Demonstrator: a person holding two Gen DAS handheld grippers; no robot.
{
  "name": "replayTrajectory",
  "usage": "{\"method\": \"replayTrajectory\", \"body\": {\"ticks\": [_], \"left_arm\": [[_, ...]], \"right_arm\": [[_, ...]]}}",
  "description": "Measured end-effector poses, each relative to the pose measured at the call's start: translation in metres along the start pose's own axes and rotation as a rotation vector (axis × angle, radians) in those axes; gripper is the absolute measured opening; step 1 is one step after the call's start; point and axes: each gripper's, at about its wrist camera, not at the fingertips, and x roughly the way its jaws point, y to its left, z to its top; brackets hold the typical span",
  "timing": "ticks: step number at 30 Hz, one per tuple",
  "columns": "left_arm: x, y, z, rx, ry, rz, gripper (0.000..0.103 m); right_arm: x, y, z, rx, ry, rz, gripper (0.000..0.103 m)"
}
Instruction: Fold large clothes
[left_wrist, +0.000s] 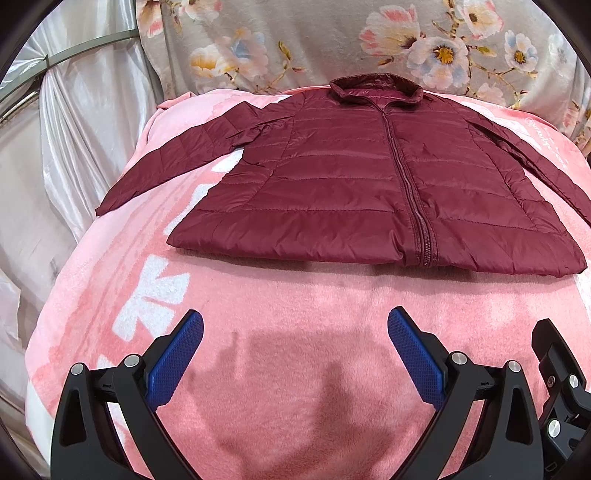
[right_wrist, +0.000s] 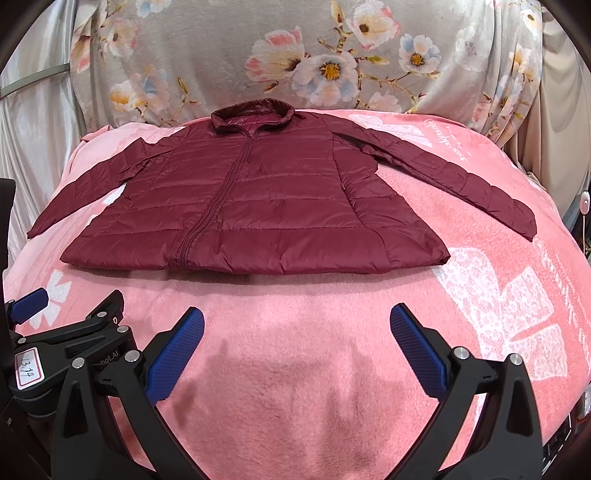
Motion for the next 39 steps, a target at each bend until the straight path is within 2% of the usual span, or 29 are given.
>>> {"method": "replayTrajectory", "body": {"ticks": [7,15,18,21,25,30,35,39], "left_arm": [[0.003,0.001,-0.005,0.004,0.009,0.002,0.098],[0.008,-0.009,0.004,0.018,0.026,0.006,0.098],[0.011,-0.011,0.012,0.022,0.035,0.001,0.098],[0.016,-0.008,0.026,-0.002,0.046,0.005,0.098],[0.027,0.005,0.045,-0.052,0.066,0.022,0.098],[0.042,0.028,0.072,-0.112,0.069,0.053,0.098],[0.061,0.05,0.094,-0.164,0.079,0.055,0.098],[0.075,0.063,0.105,-0.203,0.088,0.078,0.098]], "right_arm": [[0.004,-0.001,0.001,0.007,0.02,0.008,0.098],[0.016,-0.006,0.006,0.033,0.052,0.041,0.098],[0.023,-0.015,0.015,0.069,0.069,0.074,0.098],[0.029,-0.039,0.031,0.118,0.057,0.055,0.098],[0.047,-0.101,0.059,0.256,0.057,0.013,0.098],[0.076,-0.223,0.084,0.57,0.041,-0.016,0.098],[0.103,-0.328,0.078,0.865,0.033,-0.088,0.098],[0.119,-0.39,0.064,1.033,0.011,-0.167,0.098]]}}
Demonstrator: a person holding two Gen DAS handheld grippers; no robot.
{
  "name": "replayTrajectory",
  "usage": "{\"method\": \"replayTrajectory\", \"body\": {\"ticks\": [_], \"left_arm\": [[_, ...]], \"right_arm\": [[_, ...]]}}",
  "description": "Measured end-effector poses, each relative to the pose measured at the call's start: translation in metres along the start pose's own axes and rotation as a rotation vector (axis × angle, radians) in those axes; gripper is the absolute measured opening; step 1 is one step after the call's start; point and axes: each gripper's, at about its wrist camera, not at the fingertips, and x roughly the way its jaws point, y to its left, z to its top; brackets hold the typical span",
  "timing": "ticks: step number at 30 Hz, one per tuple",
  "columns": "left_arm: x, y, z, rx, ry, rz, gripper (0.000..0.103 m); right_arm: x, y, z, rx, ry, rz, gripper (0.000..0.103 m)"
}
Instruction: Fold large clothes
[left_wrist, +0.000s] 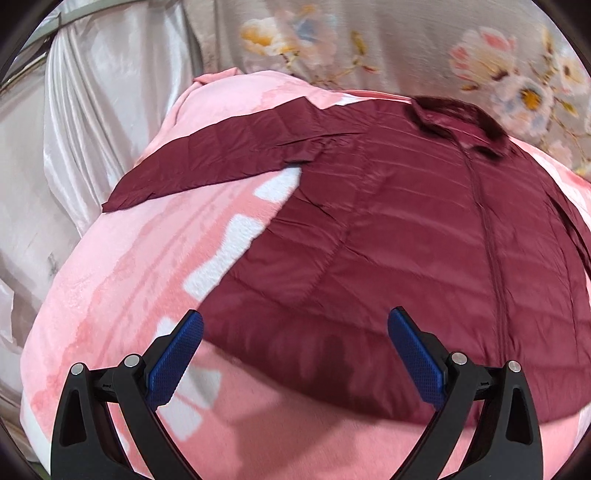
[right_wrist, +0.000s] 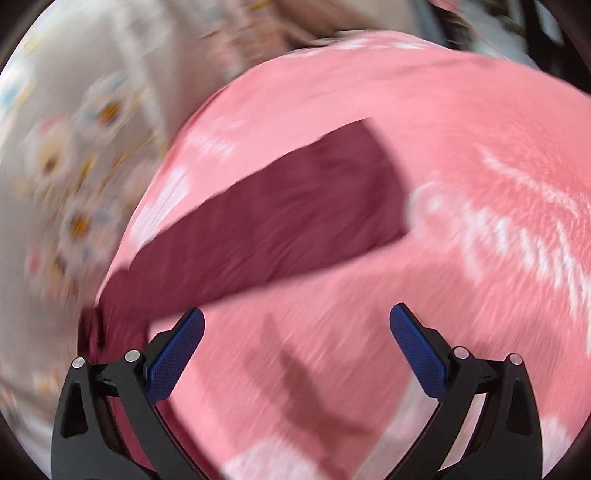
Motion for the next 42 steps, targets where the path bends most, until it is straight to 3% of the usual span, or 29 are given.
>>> {"method": "replayTrajectory", "body": {"ticks": [5,7,8,10,12,14,18,21,25,28,29,31,33,37,42], "left_arm": [[0.021,0.006,0.016,-0.028,0.02,0.038,0.098],[0.027,0.006,0.021,-0.034,0.026,0.043,0.098],[0.031,0.007,0.024,-0.037,0.028,0.044,0.098],[0.035,0.007,0.029,-0.042,0.03,0.045,0.098],[0.039,0.007,0.033,-0.043,0.029,0.049,0.098],[0.044,0.007,0.038,-0.04,0.032,0.058,0.098],[0.054,0.011,0.046,-0.055,0.038,0.071,0.098],[0.059,0.013,0.053,-0.069,0.038,0.075,0.097],[0.063,0.018,0.063,-0.088,0.033,0.071,0.097],[0.067,0.023,0.07,-0.107,0.033,0.064,0.097],[0.069,0.024,0.073,-0.116,0.035,0.055,0.097],[0.072,0.026,0.078,-0.131,0.039,0.023,0.097],[0.074,0.026,0.086,-0.146,0.043,-0.03,0.097],[0.077,0.015,0.101,-0.173,0.053,-0.167,0.097],[0.11,-0.02,0.113,-0.219,0.161,-0.308,0.097]], "right_arm": [[0.018,-0.006,0.024,0.033,-0.063,-0.042,0.093],[0.026,0.003,0.03,0.018,-0.066,-0.068,0.063],[0.029,0.006,0.033,0.024,-0.067,-0.063,0.058],[0.041,0.015,0.043,0.042,-0.05,-0.013,0.022],[0.041,0.032,0.049,0.017,-0.069,0.006,0.018],[0.03,0.075,0.046,-0.08,-0.112,0.054,0.013],[0.001,0.193,0.014,-0.34,-0.146,0.258,0.012],[-0.015,0.287,-0.046,-0.564,-0.098,0.443,0.011],[-0.015,0.381,-0.147,-0.804,0.073,0.665,0.012],[-0.003,0.421,-0.226,-0.934,0.222,0.777,0.014],[0.001,0.428,-0.251,-0.972,0.266,0.801,0.016],[0.006,0.435,-0.283,-1.015,0.324,0.824,0.035],[0.002,0.433,-0.305,-1.03,0.328,0.854,0.045],[0.008,0.414,-0.284,-0.937,0.316,0.842,0.05],[0.032,0.365,-0.236,-0.782,0.276,0.7,0.053]]}}
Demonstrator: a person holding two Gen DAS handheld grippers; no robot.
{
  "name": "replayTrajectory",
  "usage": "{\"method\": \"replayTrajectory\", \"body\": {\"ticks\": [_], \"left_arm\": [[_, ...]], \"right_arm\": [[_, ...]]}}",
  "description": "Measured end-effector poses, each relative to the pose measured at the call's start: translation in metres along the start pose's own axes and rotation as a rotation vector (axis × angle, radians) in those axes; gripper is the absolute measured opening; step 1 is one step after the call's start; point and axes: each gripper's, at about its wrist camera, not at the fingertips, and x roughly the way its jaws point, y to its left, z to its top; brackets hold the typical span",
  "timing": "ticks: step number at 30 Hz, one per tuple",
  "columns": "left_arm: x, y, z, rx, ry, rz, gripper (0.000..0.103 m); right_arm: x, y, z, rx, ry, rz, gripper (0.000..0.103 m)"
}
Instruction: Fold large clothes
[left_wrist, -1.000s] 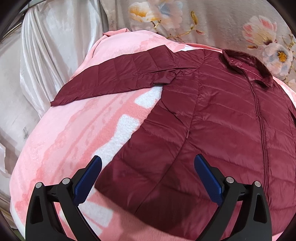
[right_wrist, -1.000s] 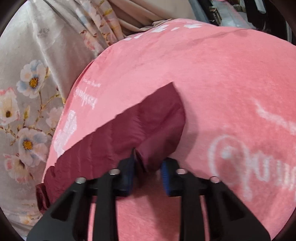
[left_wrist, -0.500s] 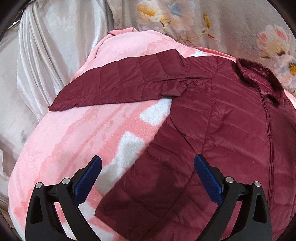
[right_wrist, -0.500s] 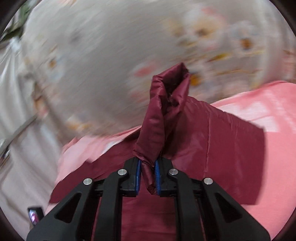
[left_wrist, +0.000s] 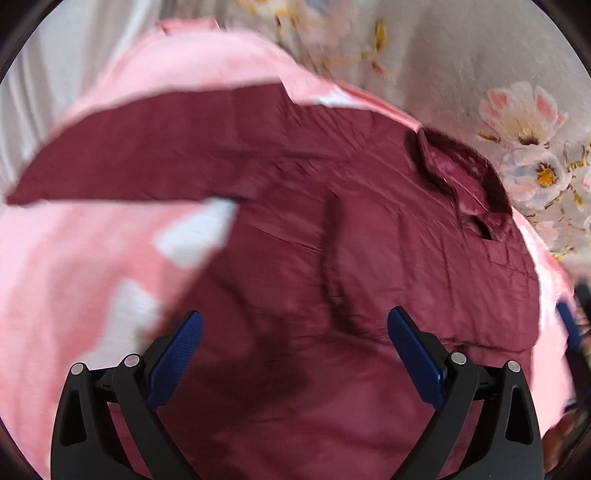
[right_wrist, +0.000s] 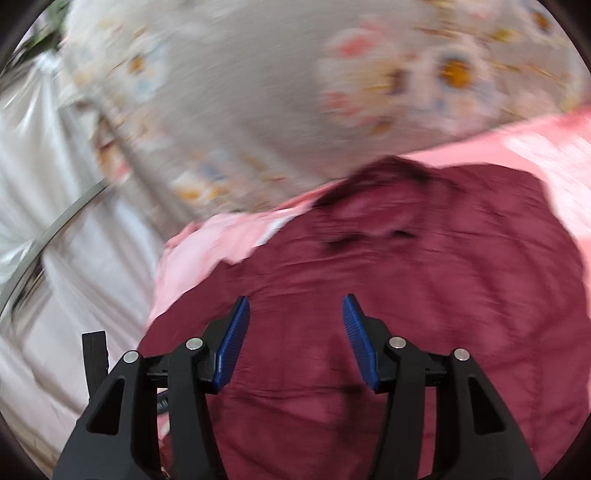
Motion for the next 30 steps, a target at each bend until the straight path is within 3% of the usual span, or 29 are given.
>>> {"method": "replayTrajectory", "body": {"ticks": [3,6,8,9,10,11,18,20,21,24,27,28,30], "left_arm": [[0.03,-0.012,0.004,-0.072,0.097,-0.097,0.097],[0.045,-0.023,0.007,-0.095,0.124,-0.11,0.091],[0.047,-0.031,0.011,-0.083,0.122,-0.124,0.056],[0.047,-0.037,0.015,-0.06,0.12,-0.128,0.044],[0.047,-0.039,0.017,-0.044,0.118,-0.126,0.02],[0.045,-0.043,0.022,-0.023,0.103,-0.113,0.004],[0.015,-0.041,0.054,0.03,-0.03,-0.088,0.002],[0.016,-0.042,0.058,0.05,-0.046,-0.06,0.002],[0.017,-0.039,0.057,0.06,-0.046,-0.04,0.002],[0.034,-0.032,0.049,0.072,0.003,-0.004,0.002],[0.055,-0.029,0.033,0.083,0.044,0.051,0.002],[0.061,-0.03,0.028,0.099,0.041,0.082,0.002],[0.064,-0.033,0.02,0.127,0.011,0.115,0.002]], "right_arm": [[-0.018,-0.047,-0.005,0.093,-0.024,-0.103,0.059],[-0.031,-0.099,-0.01,0.205,-0.038,-0.193,0.06],[-0.033,-0.133,-0.011,0.293,-0.041,-0.227,0.06],[-0.031,-0.147,-0.011,0.334,-0.04,-0.231,0.06],[-0.03,-0.159,-0.011,0.37,-0.038,-0.231,0.06],[-0.027,-0.174,-0.01,0.42,-0.036,-0.228,0.06],[0.001,-0.221,0.02,0.542,-0.062,-0.222,0.059],[0.008,-0.223,0.025,0.53,-0.058,-0.219,0.044],[0.007,-0.221,0.029,0.516,-0.068,-0.225,0.016],[-0.019,-0.209,0.033,0.49,-0.164,-0.221,0.006],[-0.025,-0.203,0.032,0.377,-0.161,-0.395,0.0],[-0.016,-0.208,0.03,0.338,-0.103,-0.46,0.0],[-0.006,-0.219,0.022,0.335,-0.015,-0.493,0.0]]}}
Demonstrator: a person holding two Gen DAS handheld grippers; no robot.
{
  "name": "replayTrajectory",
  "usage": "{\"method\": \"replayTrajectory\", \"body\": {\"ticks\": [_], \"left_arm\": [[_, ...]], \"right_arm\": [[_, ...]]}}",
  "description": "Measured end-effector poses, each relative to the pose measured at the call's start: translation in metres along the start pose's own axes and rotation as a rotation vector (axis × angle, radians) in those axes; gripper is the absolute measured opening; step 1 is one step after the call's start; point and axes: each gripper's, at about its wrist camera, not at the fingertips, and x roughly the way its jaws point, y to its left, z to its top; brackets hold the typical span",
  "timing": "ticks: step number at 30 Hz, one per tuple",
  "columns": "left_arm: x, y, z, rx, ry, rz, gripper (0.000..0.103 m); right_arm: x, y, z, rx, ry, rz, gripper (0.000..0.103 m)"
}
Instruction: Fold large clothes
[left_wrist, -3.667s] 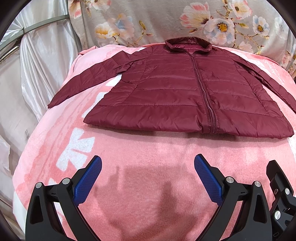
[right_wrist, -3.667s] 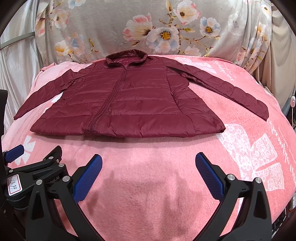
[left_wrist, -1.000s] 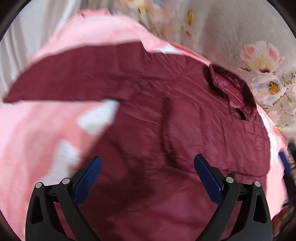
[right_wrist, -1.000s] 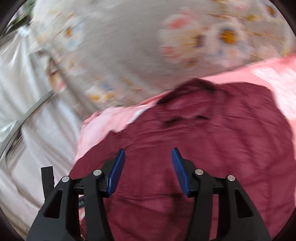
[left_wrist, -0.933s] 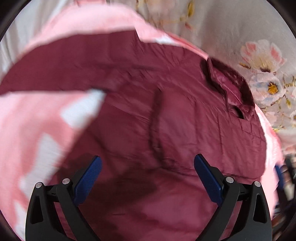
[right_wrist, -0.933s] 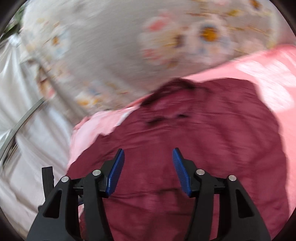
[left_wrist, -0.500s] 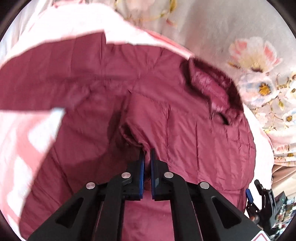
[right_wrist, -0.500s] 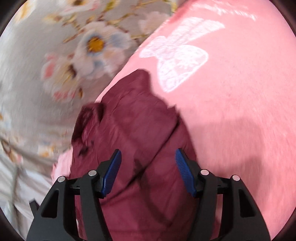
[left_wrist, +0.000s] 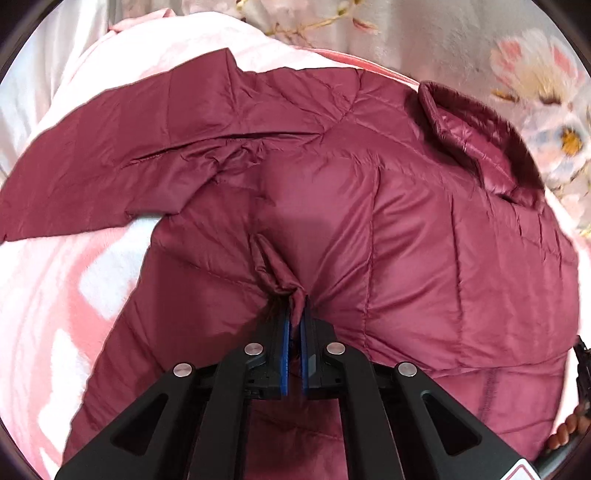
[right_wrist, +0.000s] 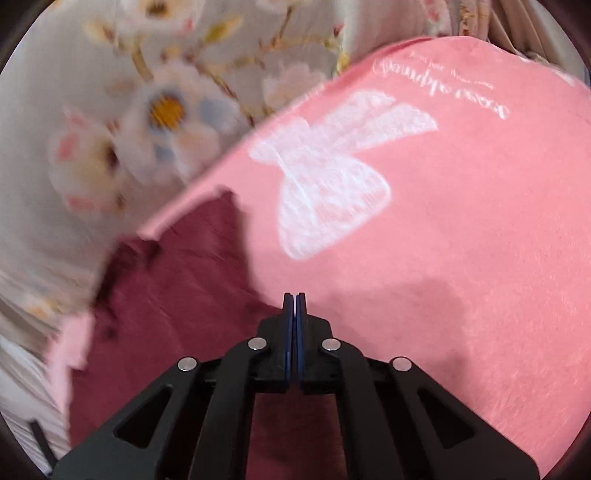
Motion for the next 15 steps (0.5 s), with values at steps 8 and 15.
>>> {"method": "replayTrajectory", "body": {"ticks": [8,15], "left_arm": [[-0.051,0.003,0.016,-0.013,-0.124,0.014,0.031],[-0.056,-0.059,0.031,0.098,-0.17,-0.099,0.057]], "right_arm": [[-0.057,0.07,0.001,-0.211,-0.11,0.084,0.004],[-0.017,0.173,-0.041,-0.505,-0.023,0.105,0.012]]}}
